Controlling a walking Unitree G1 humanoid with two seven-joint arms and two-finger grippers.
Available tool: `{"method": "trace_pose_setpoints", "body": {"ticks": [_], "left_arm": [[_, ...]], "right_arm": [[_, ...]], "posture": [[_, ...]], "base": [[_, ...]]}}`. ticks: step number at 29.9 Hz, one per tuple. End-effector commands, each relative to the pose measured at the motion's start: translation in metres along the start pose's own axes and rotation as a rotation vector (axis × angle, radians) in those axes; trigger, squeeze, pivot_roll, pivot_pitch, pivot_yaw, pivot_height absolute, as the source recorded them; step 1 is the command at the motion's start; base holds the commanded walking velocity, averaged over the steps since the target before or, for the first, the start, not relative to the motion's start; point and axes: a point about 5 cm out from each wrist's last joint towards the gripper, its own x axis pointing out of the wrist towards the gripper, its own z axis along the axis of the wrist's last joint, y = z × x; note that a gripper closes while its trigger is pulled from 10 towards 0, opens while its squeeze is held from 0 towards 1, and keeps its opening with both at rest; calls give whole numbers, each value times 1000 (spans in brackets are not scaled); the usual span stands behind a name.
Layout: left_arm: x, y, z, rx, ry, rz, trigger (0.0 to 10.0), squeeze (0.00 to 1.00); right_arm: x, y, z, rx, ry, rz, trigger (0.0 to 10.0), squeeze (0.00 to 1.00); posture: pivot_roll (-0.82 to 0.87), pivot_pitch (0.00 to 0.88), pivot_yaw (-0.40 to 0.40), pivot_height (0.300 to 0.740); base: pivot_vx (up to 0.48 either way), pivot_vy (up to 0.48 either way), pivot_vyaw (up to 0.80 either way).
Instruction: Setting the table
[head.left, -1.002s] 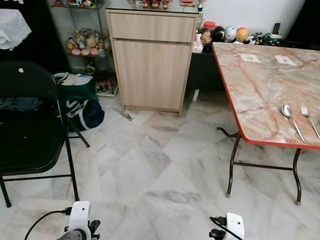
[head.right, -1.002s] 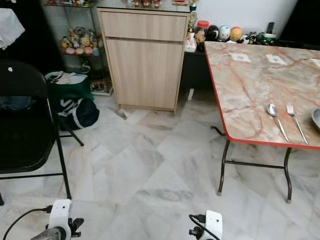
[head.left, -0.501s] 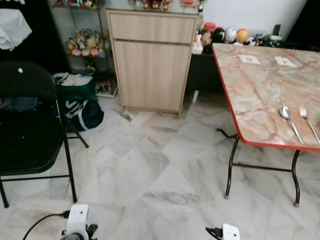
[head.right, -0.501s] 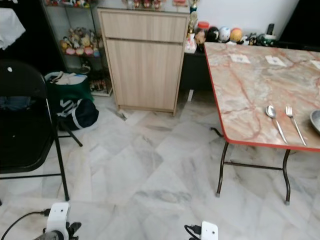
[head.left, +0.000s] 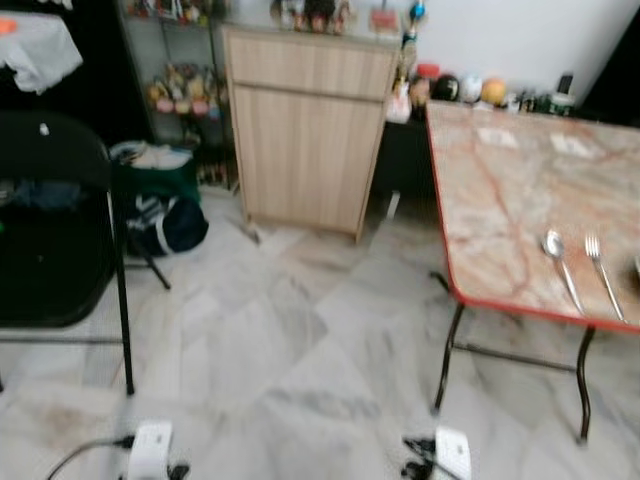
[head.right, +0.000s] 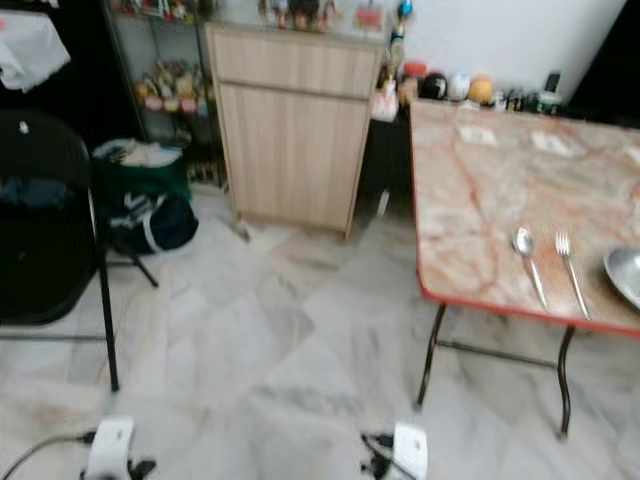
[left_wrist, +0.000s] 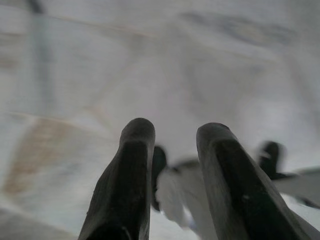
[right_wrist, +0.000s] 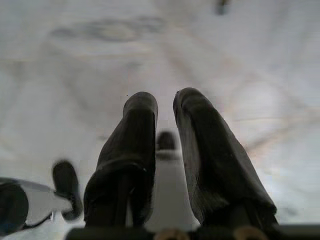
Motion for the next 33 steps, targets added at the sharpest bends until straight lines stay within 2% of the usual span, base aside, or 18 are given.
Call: {"method": "trace_pose_setpoints", "body": {"ticks": [1,6,13,33], "left_arm": [[-2,7,-3,5,7,14,10000,0],[-3,6,-5,7,9,10,10000,0],[-3,7,-8,0,11,13,10000,0],[-2,9,1,-3,1,18,10000,0]], "right_arm": [[1,3,4,6,-2,2,10000,0],[2,1,10,4,-6,-5,10000,0],[1,1,5,11,-4,-9,10000,0],[3,4,11,35,-19,2,10000,0]], "posture": [[174,0,-92,740],[171,0,-93,740],[168,0,-92,740],[180,0,-74,740]], "base": [[0,-480,0],[0,-480,0],[0,-445,0],[0,0,0]]}}
